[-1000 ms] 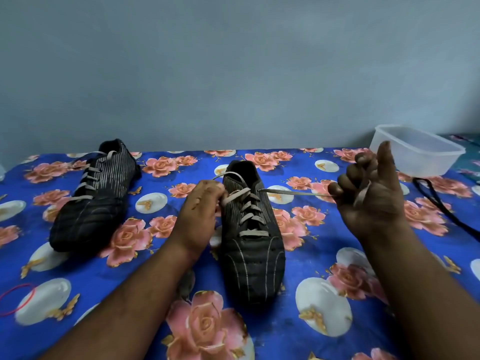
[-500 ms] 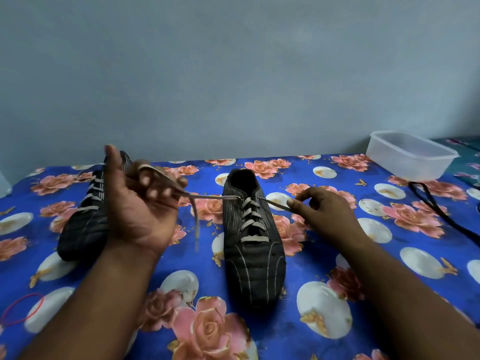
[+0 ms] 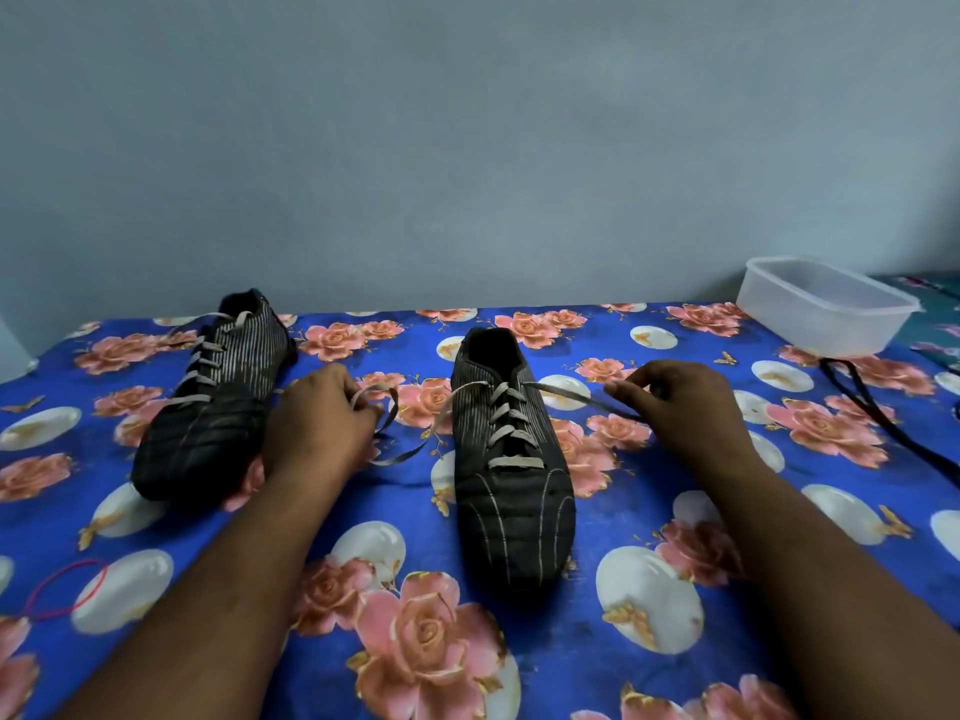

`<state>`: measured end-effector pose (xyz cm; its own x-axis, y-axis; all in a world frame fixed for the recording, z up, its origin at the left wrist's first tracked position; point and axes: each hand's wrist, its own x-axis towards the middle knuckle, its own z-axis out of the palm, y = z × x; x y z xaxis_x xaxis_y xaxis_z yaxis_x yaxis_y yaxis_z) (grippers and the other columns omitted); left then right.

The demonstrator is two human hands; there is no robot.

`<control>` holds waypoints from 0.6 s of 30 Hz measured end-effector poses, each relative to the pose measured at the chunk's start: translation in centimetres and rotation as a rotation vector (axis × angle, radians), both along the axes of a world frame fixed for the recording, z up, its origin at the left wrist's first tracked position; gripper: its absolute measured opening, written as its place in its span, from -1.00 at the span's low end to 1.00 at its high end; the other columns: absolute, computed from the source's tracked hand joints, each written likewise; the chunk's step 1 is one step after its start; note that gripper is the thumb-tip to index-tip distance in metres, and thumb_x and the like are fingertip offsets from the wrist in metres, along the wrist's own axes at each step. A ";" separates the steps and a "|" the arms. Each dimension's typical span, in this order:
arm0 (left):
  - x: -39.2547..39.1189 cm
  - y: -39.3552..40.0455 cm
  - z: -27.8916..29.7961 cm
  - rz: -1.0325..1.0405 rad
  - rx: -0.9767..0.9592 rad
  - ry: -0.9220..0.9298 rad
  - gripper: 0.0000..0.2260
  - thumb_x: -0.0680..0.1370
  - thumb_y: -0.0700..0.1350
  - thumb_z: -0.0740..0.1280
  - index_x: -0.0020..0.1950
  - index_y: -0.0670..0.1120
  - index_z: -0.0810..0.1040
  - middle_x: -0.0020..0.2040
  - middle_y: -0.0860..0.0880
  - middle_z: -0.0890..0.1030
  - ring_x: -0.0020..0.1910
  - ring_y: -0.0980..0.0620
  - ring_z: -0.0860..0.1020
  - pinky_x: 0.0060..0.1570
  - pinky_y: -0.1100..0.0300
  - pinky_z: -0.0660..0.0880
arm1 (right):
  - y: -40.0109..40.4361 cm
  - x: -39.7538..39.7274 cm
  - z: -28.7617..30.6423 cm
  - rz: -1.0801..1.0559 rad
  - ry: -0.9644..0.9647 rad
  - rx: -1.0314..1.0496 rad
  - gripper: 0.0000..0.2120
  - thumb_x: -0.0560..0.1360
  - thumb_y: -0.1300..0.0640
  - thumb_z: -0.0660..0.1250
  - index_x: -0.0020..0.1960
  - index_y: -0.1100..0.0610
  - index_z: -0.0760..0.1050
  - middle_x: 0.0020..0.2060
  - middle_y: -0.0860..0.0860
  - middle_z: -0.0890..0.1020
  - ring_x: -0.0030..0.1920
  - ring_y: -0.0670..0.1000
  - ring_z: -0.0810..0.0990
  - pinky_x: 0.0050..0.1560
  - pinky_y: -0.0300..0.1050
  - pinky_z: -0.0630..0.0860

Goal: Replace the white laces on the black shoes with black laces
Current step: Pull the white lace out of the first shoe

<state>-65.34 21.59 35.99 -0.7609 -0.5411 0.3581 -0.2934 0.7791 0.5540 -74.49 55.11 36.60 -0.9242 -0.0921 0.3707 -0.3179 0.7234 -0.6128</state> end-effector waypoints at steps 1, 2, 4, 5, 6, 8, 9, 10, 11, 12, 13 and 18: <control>0.1 -0.1 -0.1 -0.014 0.012 -0.029 -0.80 0.45 -0.09 0.52 -0.10 -0.05 0.50 -0.08 -0.09 0.65 -0.05 -0.18 0.63 -0.05 -0.02 0.55 | 0.2 -0.2 -0.1 -0.041 0.008 -0.025 -0.73 0.44 -0.19 0.48 -0.13 0.03 0.66 -0.33 -0.02 0.57 -0.28 -0.01 0.52 -0.24 -0.06 0.42; 0.2 -0.1 -0.3 -0.043 0.020 -0.038 -0.74 0.43 -0.13 0.53 0.01 -0.05 0.50 0.02 -0.09 0.64 0.03 -0.18 0.62 0.03 -0.04 0.55 | 0.4 -0.3 -0.1 -0.085 0.016 -0.038 -0.73 0.45 -0.21 0.47 -0.12 -0.01 0.64 -0.27 0.01 0.60 -0.22 0.03 0.55 -0.18 -0.05 0.44; 0.2 0.5 -0.2 -0.164 0.008 0.003 -0.57 0.41 -0.15 0.51 0.24 -0.04 0.49 0.20 -0.08 0.58 0.19 -0.18 0.54 0.16 -0.09 0.50 | 0.4 -0.3 -0.1 -0.216 0.048 0.031 -0.73 0.47 -0.29 0.40 -0.02 -0.12 0.62 -0.04 0.04 0.63 0.06 0.12 0.56 0.02 0.04 0.43; 0.4 1.2 0.1 -0.252 -0.011 0.043 -0.53 0.40 -0.08 0.47 0.30 -0.01 0.50 0.25 -0.05 0.56 0.25 -0.17 0.50 0.23 -0.10 0.46 | 0.3 -0.2 -0.1 -0.279 0.057 0.100 -0.68 0.48 -0.31 0.38 0.11 -0.14 0.62 0.09 0.05 0.59 0.21 0.16 0.49 0.12 0.09 0.38; 0.5 1.9 0.4 -0.344 -0.015 0.077 -0.51 0.37 0.02 0.39 0.31 0.05 0.52 0.28 -0.01 0.55 0.29 -0.14 0.48 0.28 -0.11 0.42 | 0.0 -0.1 -0.1 -0.314 0.064 0.152 -0.61 0.49 -0.31 0.37 0.23 -0.15 0.59 0.20 0.05 0.54 0.32 0.18 0.40 0.19 0.13 0.33; 0.9 3.5 1.0 -0.492 0.011 0.080 -0.48 0.31 0.14 0.24 0.27 0.20 0.57 0.29 0.11 0.54 0.33 -0.04 0.45 0.36 -0.13 0.34 | -0.8 0.4 -0.1 -0.269 0.111 0.171 -0.52 0.50 -0.27 0.39 0.35 -0.13 0.52 0.31 0.05 0.47 0.39 0.17 0.31 0.26 0.13 0.29; 1.2 4.3 1.1 -0.550 0.029 0.055 -0.49 0.30 0.14 0.22 0.25 0.27 0.56 0.29 0.17 0.52 0.35 0.02 0.43 0.39 -0.15 0.31 | -1.3 0.7 -0.2 -0.198 0.152 0.154 -0.53 0.49 -0.25 0.40 0.34 -0.12 0.53 0.30 0.05 0.49 0.38 0.16 0.32 0.26 0.10 0.28; 1.4 5.0 1.2 -0.606 0.063 0.018 -0.49 0.29 0.13 0.23 0.25 0.33 0.54 0.30 0.23 0.49 0.38 0.08 0.39 0.42 -0.16 0.27 | -1.8 1.0 -0.3 -0.102 0.197 0.120 -0.56 0.49 -0.25 0.40 0.30 -0.11 0.57 0.25 0.04 0.53 0.35 0.14 0.36 0.24 0.05 0.28; 1.6 5.4 1.1 -0.656 0.110 -0.017 -0.48 0.28 0.13 0.24 0.25 0.36 0.52 0.32 0.27 0.46 0.41 0.12 0.36 0.45 -0.17 0.23 | -2.4 1.2 -0.4 0.005 0.230 0.076 -0.59 0.48 -0.28 0.37 0.24 -0.11 0.61 0.18 0.01 0.58 0.29 0.09 0.40 0.21 -0.02 0.27; 1.6 5.6 0.9 -0.696 0.163 -0.028 -0.45 0.28 0.13 0.25 0.28 0.36 0.50 0.33 0.29 0.44 0.42 0.16 0.35 0.46 -0.17 0.24 | -3.0 1.6 -0.6 0.108 0.245 0.032 -0.60 0.47 -0.31 0.33 0.19 -0.12 0.63 0.11 -0.03 0.61 0.24 0.04 0.43 0.19 -0.08 0.28; 1.6 5.6 0.9 -0.715 0.208 -0.023 -0.44 0.29 0.14 0.25 0.31 0.34 0.48 0.32 0.30 0.43 0.40 0.19 0.38 0.45 -0.14 0.28 | -3.6 2.0 -0.7 0.195 0.251 0.007 -0.60 0.47 -0.33 0.30 0.16 -0.14 0.64 0.06 -0.07 0.61 0.19 0.00 0.45 0.18 -0.10 0.30; 1.1 5.1 0.5 -0.593 0.202 0.061 -0.77 0.53 0.16 0.40 0.13 0.13 0.57 -0.02 0.16 0.61 -0.14 0.17 0.58 -0.03 0.07 0.57 | -5.3 2.6 -1.7 0.399 0.128 0.006 -0.60 0.50 -0.30 0.30 0.22 -0.10 0.57 0.01 -0.18 0.55 0.11 -0.07 0.48 0.14 -0.12 0.38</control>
